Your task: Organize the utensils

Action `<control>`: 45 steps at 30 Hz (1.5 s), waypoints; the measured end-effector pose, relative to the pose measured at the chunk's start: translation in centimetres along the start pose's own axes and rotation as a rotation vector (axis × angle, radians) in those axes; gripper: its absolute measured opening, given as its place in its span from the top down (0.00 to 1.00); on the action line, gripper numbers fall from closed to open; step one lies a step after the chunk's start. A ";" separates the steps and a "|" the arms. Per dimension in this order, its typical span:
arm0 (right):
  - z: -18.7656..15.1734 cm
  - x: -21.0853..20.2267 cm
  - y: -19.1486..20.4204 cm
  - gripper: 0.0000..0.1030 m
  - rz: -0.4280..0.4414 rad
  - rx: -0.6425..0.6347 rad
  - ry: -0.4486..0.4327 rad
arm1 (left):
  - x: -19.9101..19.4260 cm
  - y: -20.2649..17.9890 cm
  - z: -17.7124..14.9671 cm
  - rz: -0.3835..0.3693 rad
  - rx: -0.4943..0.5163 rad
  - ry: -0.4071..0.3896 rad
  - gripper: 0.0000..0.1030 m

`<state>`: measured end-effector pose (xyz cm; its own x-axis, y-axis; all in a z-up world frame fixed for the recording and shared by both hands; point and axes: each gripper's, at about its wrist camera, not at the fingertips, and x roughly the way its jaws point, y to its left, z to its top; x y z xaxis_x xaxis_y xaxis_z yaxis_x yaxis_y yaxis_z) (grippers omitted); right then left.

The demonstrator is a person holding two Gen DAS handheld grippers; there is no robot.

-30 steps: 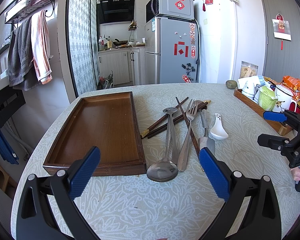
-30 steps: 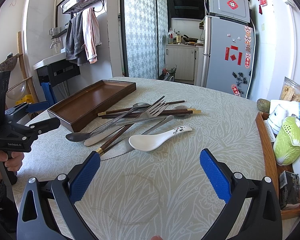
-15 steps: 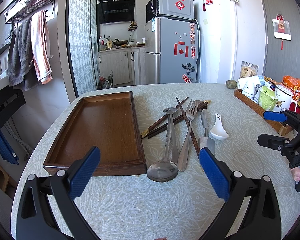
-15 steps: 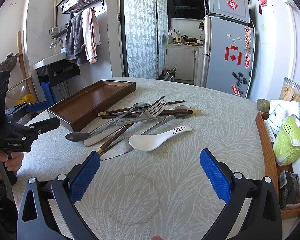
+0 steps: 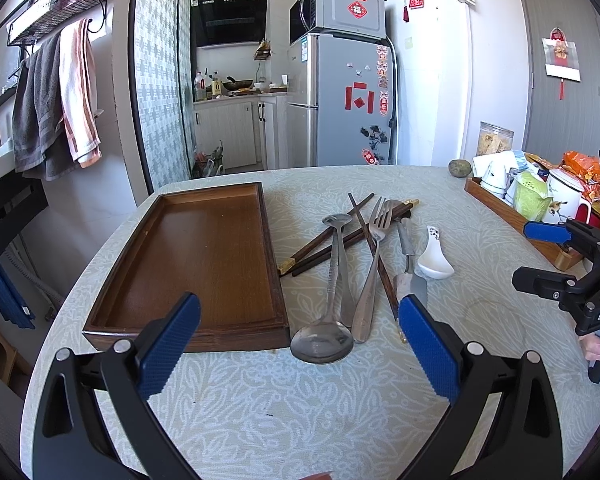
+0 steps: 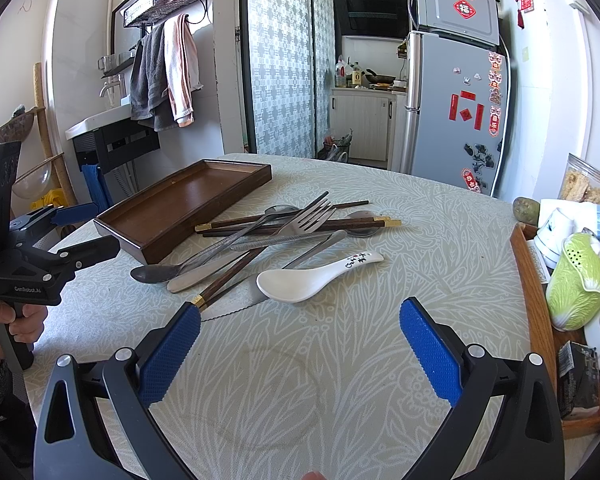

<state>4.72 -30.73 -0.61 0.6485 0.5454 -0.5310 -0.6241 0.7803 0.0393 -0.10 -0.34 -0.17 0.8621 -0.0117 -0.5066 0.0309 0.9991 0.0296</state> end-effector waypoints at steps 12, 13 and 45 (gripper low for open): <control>-0.1 -0.2 -0.2 0.02 -0.021 0.014 -0.007 | 0.2 0.0 0.1 -0.011 0.011 0.007 0.02; 0.0 -0.1 -0.5 0.02 -0.026 0.015 -0.009 | 0.2 0.1 0.1 -0.014 0.007 0.008 0.02; 2.8 2.4 -7.2 0.32 0.140 0.307 0.183 | 3.8 -7.1 3.3 -0.372 0.277 0.183 0.16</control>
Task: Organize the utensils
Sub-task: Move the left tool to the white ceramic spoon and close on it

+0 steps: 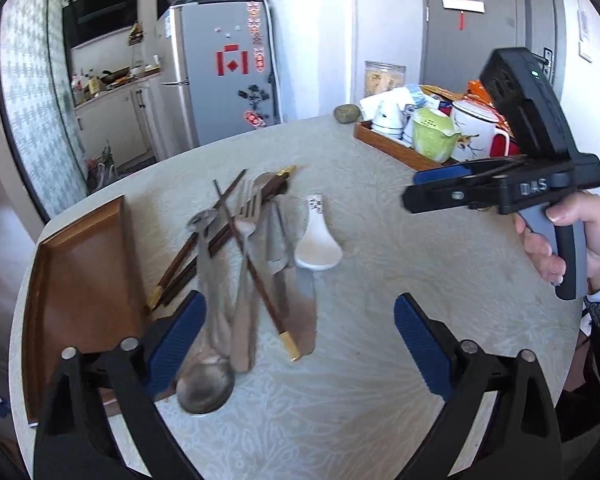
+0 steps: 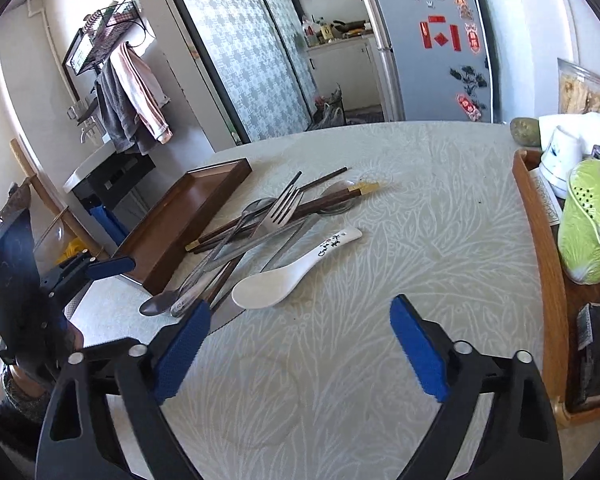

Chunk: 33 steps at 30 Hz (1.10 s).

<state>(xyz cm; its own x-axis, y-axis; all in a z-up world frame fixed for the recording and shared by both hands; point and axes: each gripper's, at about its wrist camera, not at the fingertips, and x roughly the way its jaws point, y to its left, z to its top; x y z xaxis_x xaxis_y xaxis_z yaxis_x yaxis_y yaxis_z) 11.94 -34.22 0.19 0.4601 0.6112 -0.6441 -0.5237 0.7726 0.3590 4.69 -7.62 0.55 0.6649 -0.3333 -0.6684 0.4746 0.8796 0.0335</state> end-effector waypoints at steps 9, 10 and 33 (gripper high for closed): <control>2.7 3.3 -2.5 0.46 0.013 0.077 0.062 | 6.4 0.0 3.0 -0.103 -0.043 0.123 0.41; 3.0 3.5 -2.7 0.46 0.020 0.082 0.063 | 6.8 0.1 3.3 -0.094 -0.043 0.128 0.41; 3.7 7.3 -4.1 0.62 0.044 0.215 0.159 | 10.2 0.8 3.2 -0.077 -0.065 0.197 0.82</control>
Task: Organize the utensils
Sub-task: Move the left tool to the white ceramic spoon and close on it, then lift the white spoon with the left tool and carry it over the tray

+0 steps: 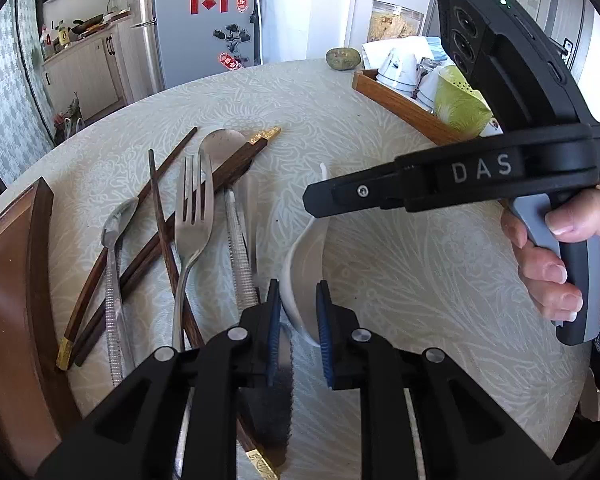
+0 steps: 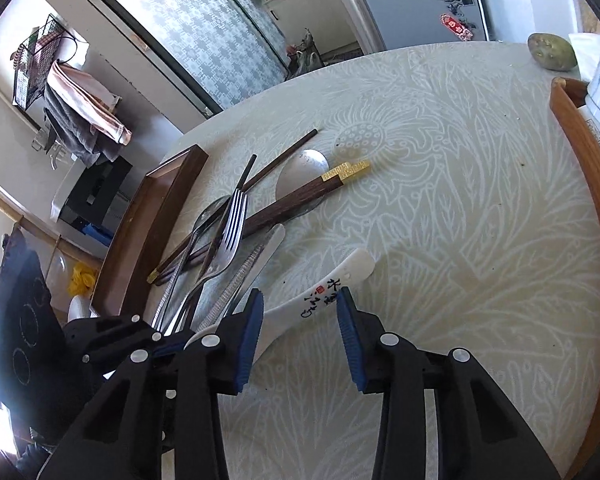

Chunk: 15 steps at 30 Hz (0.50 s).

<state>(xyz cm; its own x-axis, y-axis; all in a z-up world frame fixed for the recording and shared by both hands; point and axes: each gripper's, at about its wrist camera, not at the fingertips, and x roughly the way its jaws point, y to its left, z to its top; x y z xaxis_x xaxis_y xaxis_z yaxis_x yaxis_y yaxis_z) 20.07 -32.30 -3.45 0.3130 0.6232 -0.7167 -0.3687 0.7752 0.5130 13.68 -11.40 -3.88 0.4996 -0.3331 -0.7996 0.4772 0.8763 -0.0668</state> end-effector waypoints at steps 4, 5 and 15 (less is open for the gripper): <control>0.2 0.5 -0.5 0.61 0.031 0.046 0.017 | -0.5 -0.2 0.0 0.001 0.004 -0.037 0.83; 0.2 0.5 -0.5 0.59 0.033 0.048 0.016 | -0.6 -0.4 0.0 0.005 0.017 -0.043 0.83; 0.3 1.0 0.9 0.78 -0.049 0.030 0.031 | -0.7 -4.0 -0.5 0.058 0.182 -0.074 0.91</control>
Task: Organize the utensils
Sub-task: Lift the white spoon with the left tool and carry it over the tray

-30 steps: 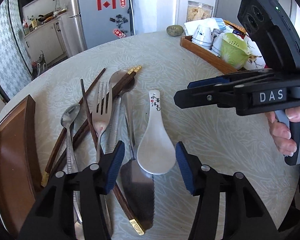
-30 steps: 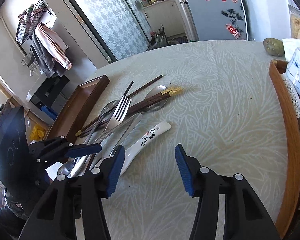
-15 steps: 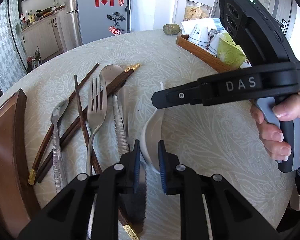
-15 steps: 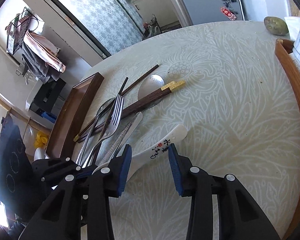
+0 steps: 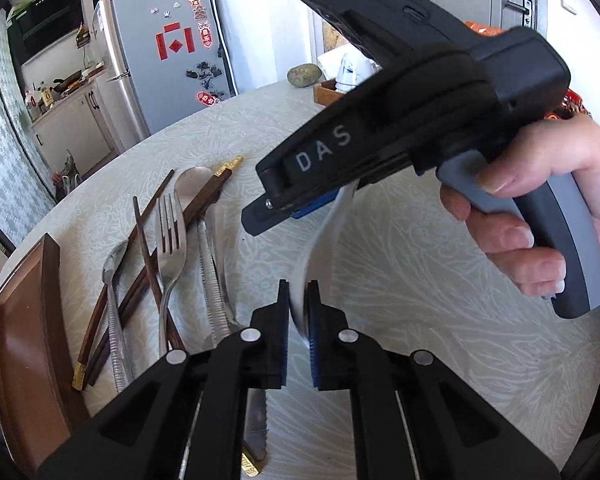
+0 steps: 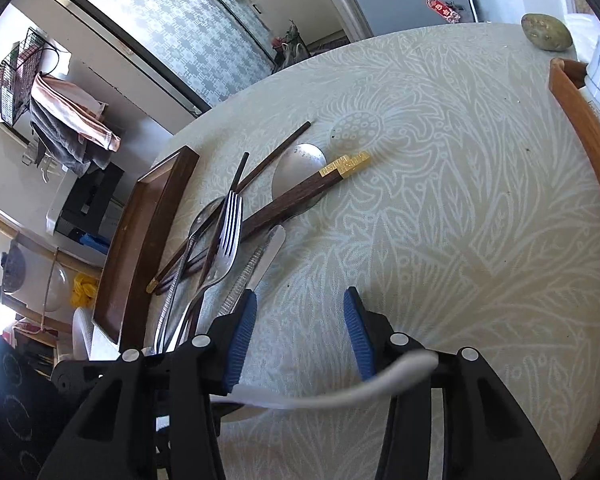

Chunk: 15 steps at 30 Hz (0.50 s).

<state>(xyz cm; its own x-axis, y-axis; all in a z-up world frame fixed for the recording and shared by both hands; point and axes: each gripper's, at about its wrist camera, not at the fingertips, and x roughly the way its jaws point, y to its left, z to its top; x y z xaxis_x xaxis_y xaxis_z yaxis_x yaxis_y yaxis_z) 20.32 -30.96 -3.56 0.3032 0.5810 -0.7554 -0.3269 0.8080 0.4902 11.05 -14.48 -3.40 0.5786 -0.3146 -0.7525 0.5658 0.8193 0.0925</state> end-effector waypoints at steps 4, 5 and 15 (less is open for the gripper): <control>-0.3 0.1 -0.7 0.82 0.037 0.033 0.000 | 0.1 1.2 -0.4 -0.019 -0.067 0.000 0.92; -0.3 -0.1 -0.9 0.82 0.055 0.045 -0.003 | 0.1 1.5 -0.4 -0.021 -0.078 0.000 0.93; -1.1 -1.3 -0.2 0.37 0.161 0.092 -0.022 | -0.4 2.5 -1.1 -0.020 -0.136 0.000 0.92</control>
<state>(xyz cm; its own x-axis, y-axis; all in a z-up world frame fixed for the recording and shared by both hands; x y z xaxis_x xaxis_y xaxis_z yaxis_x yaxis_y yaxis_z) 19.05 -31.99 -3.18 0.2736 0.7046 -0.6547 -0.2902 0.7094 0.6423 11.59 -11.75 -3.58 0.5682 -0.3314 -0.7532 0.4920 0.8705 -0.0119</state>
